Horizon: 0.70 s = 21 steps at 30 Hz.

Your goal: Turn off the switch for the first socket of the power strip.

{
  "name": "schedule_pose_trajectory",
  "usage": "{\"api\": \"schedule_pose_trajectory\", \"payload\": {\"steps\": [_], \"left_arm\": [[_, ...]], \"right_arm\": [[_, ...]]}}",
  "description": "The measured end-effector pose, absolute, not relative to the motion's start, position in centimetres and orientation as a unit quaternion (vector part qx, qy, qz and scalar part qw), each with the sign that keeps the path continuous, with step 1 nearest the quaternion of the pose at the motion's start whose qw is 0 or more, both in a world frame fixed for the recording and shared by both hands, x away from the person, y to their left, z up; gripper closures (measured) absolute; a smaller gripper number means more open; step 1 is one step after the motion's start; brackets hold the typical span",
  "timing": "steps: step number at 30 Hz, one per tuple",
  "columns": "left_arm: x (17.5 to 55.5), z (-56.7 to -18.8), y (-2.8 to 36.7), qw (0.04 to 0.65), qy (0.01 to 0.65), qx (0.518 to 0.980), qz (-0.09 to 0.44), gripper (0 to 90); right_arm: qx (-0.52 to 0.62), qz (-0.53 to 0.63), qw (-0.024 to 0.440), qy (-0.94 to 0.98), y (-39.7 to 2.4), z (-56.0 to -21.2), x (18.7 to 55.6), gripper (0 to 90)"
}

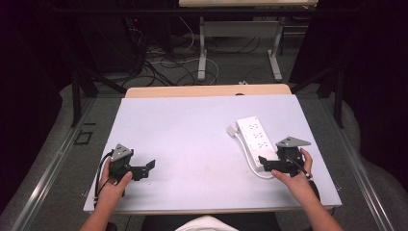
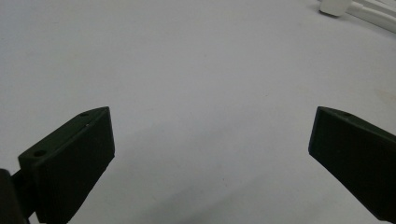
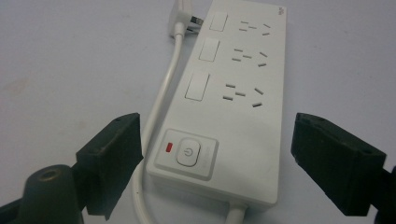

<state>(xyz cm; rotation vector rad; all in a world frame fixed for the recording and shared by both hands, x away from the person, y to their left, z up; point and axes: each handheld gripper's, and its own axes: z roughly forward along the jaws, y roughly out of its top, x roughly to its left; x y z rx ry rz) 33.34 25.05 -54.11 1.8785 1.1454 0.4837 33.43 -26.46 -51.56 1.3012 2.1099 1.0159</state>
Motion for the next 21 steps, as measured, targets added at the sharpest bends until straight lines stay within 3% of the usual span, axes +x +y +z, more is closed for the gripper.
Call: {"api": "schedule_pose_trajectory", "payload": {"steps": [21], "left_arm": [[33.36,-54.13,25.03,0.428,0.456,0.755,0.195,0.2]], "right_arm": [[0.460,0.334,0.199,0.799,-26.09,-51.05,34.19,17.7]]}}
